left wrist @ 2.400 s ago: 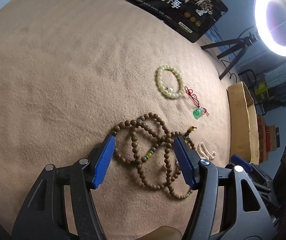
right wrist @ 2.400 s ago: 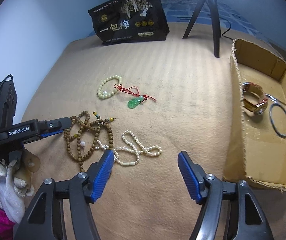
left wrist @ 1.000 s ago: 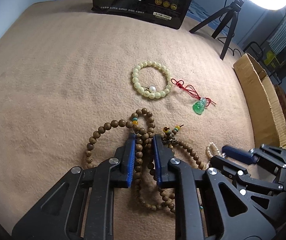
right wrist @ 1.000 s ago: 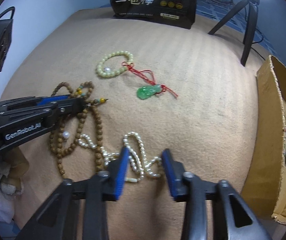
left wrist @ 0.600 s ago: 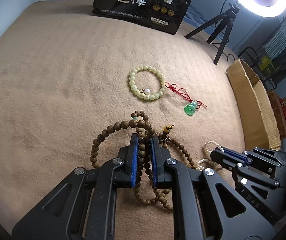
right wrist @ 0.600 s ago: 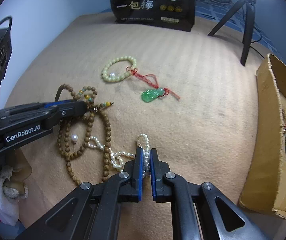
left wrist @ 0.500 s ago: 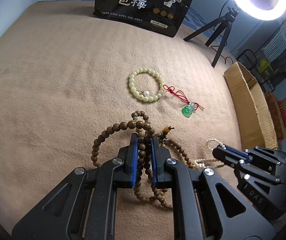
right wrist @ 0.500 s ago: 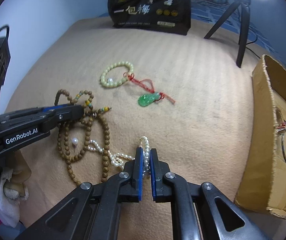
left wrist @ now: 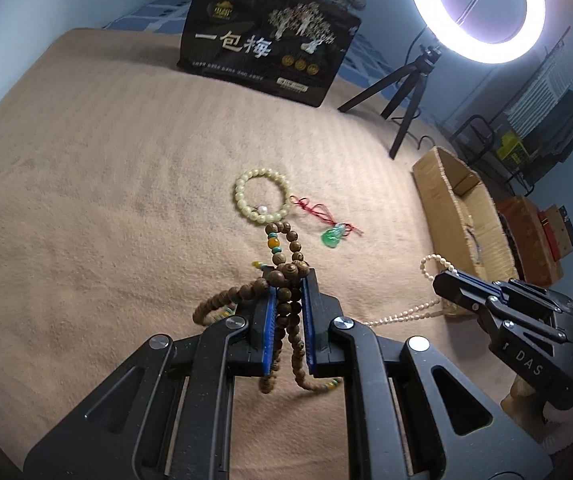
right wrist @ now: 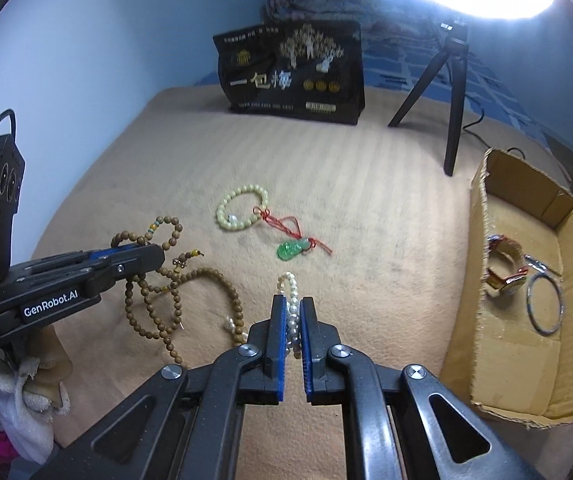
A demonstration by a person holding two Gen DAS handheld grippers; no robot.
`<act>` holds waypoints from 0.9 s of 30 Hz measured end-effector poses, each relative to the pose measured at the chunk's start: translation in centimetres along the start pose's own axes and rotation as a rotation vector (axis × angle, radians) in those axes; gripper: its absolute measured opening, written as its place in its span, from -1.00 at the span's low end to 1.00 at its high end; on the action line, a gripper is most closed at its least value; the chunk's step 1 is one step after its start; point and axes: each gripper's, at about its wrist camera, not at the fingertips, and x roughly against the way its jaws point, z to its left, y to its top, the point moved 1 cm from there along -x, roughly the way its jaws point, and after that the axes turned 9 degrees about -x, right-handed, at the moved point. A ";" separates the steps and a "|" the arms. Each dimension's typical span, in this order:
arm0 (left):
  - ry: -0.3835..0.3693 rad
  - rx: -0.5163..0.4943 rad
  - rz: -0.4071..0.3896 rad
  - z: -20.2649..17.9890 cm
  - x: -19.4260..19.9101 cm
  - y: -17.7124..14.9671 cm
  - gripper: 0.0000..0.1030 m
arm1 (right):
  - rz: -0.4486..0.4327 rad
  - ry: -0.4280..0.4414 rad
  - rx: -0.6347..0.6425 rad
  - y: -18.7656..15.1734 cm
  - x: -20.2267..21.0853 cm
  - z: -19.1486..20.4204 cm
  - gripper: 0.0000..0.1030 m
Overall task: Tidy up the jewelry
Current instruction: 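Lift the mala in left tool and pearls in right tool over the box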
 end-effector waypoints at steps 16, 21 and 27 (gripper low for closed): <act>-0.039 -0.039 -0.095 -3.2 5.1 1.3 -0.81 | -0.133 0.025 -0.024 1.1 6.5 -1.1 -0.93; -0.056 -0.057 -0.117 -4.5 6.2 1.9 -0.81 | -0.165 0.022 -0.038 1.3 8.0 -2.0 -0.93; -0.080 -0.086 -0.142 -6.7 7.3 2.8 -0.81 | -0.199 0.014 -0.060 1.4 9.8 -3.3 -0.92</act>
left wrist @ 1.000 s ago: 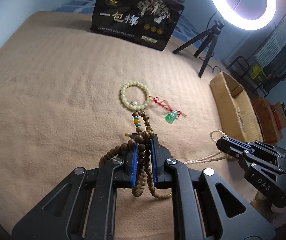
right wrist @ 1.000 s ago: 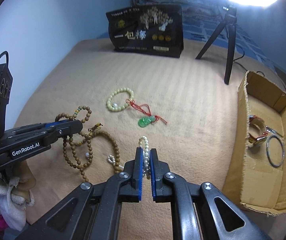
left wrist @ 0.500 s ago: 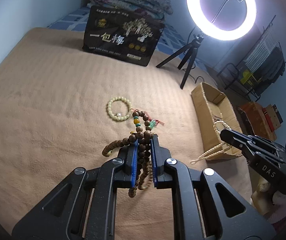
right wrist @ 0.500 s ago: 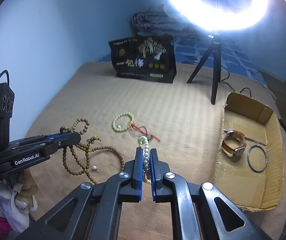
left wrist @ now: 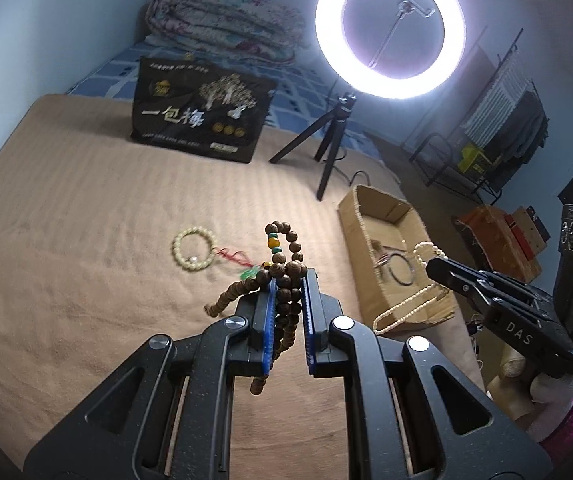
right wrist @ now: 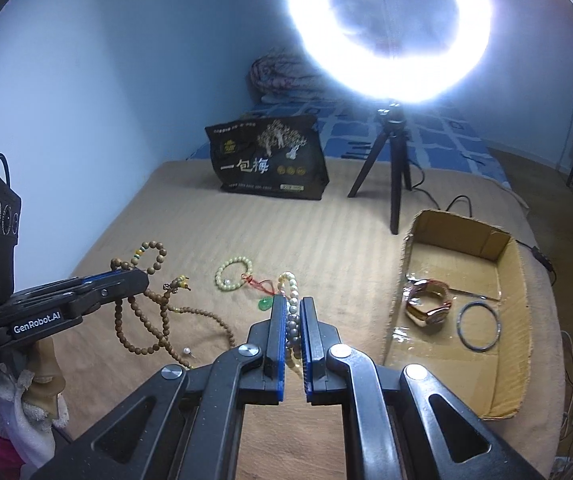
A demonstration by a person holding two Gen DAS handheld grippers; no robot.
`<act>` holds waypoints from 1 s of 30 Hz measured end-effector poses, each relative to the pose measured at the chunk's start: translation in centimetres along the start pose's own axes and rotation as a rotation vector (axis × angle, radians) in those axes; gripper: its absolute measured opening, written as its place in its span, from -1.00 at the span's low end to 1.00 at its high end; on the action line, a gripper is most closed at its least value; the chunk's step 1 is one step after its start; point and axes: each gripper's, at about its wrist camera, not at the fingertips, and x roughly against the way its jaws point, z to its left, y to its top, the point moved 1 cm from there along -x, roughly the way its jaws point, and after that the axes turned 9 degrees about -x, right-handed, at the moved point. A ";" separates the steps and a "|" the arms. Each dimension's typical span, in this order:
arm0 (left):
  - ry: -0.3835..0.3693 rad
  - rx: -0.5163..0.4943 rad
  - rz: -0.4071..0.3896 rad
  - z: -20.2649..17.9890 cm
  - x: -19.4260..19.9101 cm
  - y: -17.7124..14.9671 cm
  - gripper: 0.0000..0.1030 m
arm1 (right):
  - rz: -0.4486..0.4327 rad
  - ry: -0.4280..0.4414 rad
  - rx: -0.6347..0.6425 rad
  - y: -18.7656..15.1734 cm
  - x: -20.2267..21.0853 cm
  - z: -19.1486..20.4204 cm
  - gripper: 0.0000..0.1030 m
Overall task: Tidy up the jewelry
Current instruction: 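Lift the mala in left tool and pearls in right tool over the box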
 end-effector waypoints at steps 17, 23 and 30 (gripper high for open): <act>-0.091 -0.075 -0.044 -6.3 0.0 2.9 -0.81 | -0.070 -0.051 -0.091 0.8 4.2 -5.4 -0.92; -0.126 -0.106 -0.049 -9.0 -0.8 4.0 -0.81 | -0.085 -0.081 -0.128 0.8 5.0 -7.6 -0.92; -0.163 -0.139 -0.045 -11.9 -2.2 5.0 -0.81 | -0.086 -0.124 -0.164 0.9 5.4 -10.1 -0.93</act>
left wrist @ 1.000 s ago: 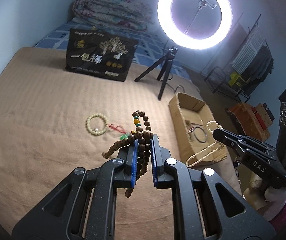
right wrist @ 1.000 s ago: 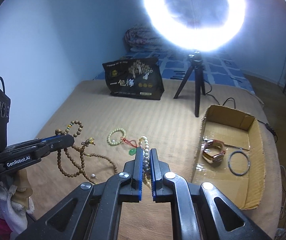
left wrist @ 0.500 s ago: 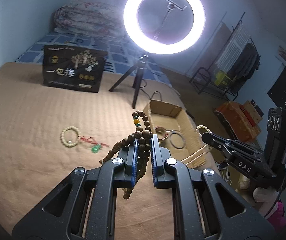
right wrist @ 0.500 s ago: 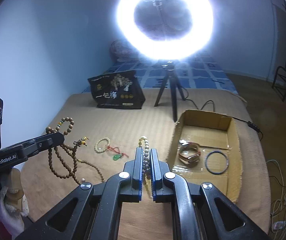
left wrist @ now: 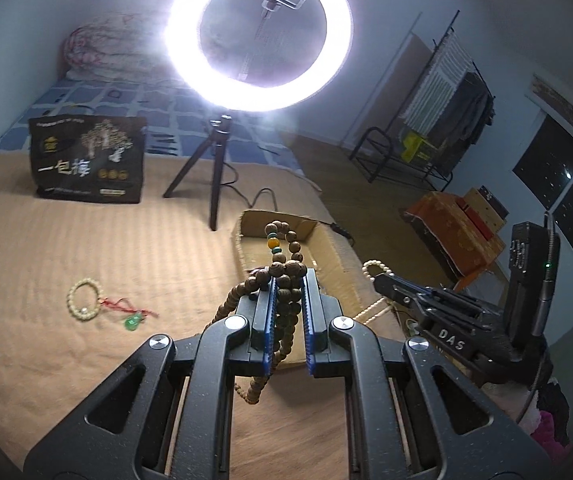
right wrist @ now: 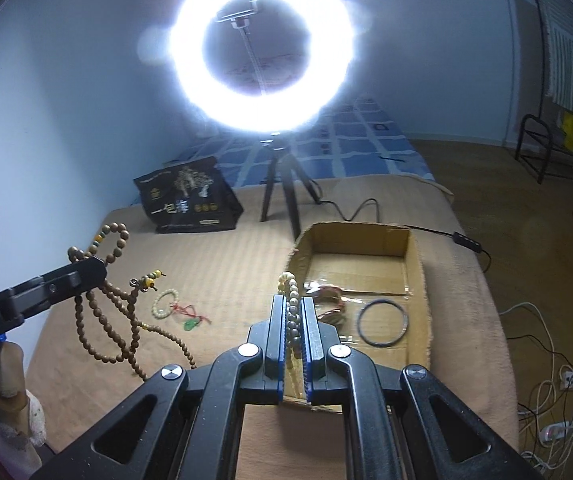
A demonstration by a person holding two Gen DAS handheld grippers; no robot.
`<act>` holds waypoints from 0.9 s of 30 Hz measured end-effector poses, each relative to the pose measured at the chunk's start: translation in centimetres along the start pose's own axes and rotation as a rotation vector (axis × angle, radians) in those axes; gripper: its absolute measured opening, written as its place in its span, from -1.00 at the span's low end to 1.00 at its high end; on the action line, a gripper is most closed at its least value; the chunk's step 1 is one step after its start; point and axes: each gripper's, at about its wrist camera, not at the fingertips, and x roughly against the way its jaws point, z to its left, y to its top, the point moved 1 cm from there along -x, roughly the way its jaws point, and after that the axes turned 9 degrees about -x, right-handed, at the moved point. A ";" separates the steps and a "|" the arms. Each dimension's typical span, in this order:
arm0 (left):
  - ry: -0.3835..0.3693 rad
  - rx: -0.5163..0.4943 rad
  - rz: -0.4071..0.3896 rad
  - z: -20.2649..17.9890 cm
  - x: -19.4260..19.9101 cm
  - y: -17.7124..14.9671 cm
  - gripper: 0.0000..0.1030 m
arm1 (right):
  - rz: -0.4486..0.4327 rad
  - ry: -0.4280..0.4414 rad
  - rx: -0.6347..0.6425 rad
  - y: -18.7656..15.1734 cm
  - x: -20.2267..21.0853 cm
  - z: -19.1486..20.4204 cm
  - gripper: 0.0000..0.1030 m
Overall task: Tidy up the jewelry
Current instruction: 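Lift the mala in left tool and pearls in right tool over the box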
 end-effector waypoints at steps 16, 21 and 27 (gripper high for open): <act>-0.070 -0.009 0.012 -3.7 -4.9 2.5 -0.81 | 0.050 -0.077 -0.070 0.5 -2.3 -4.7 -0.92; -0.082 -0.023 0.007 -4.6 -5.7 3.5 -0.81 | 0.069 -0.091 -0.089 0.4 -3.0 -5.5 -0.92; -0.086 -0.019 0.034 -4.6 -7.6 3.5 -0.81 | 0.083 -0.102 -0.113 0.3 -3.6 -6.5 -0.92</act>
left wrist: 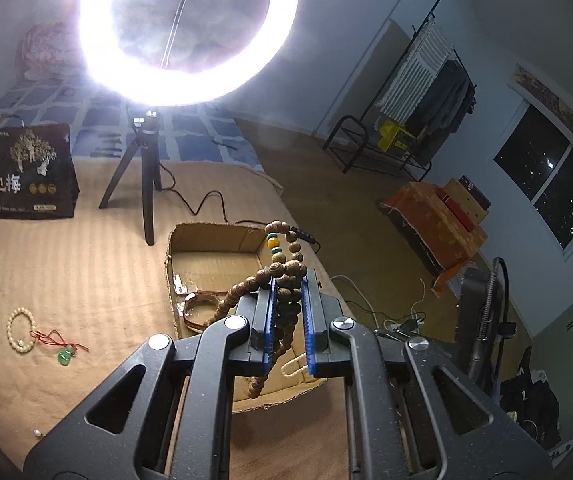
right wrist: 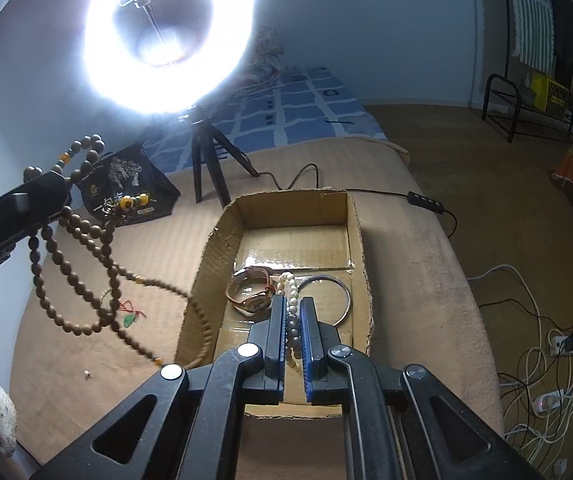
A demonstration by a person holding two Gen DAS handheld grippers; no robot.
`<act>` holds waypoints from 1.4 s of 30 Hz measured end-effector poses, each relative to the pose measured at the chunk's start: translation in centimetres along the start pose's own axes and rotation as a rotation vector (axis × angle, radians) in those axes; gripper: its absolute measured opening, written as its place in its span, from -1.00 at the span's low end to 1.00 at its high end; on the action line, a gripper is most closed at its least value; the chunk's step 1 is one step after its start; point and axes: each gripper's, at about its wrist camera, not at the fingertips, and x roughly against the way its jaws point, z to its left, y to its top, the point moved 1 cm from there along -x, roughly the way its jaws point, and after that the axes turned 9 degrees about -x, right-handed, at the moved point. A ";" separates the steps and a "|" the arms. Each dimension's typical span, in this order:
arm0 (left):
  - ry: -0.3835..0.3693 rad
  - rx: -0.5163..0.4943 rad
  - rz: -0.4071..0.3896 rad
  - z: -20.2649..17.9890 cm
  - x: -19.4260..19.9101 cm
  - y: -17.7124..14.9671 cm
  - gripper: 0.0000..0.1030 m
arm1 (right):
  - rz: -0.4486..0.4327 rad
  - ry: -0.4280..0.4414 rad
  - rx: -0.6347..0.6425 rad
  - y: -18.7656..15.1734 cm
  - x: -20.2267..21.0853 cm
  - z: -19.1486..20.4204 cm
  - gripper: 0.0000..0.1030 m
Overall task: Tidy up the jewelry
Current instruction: 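Lift the mala in left tool and pearls in right tool over the box, then open left tool to drop the mala while right tool drops the pearls into the box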
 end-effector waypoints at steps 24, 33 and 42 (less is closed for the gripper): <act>0.032 -0.001 0.142 2.0 -5.3 -3.3 -0.81 | 0.083 -0.029 -0.019 -0.8 -2.7 -0.8 -0.92; 0.046 0.007 0.141 2.1 -5.4 -3.0 -0.81 | 0.091 -0.044 -0.022 -0.8 -3.1 -0.8 -0.78; 0.067 -0.005 0.153 2.3 -5.1 -3.1 -0.67 | 0.070 -0.058 -0.027 -0.8 -2.7 -0.8 -0.23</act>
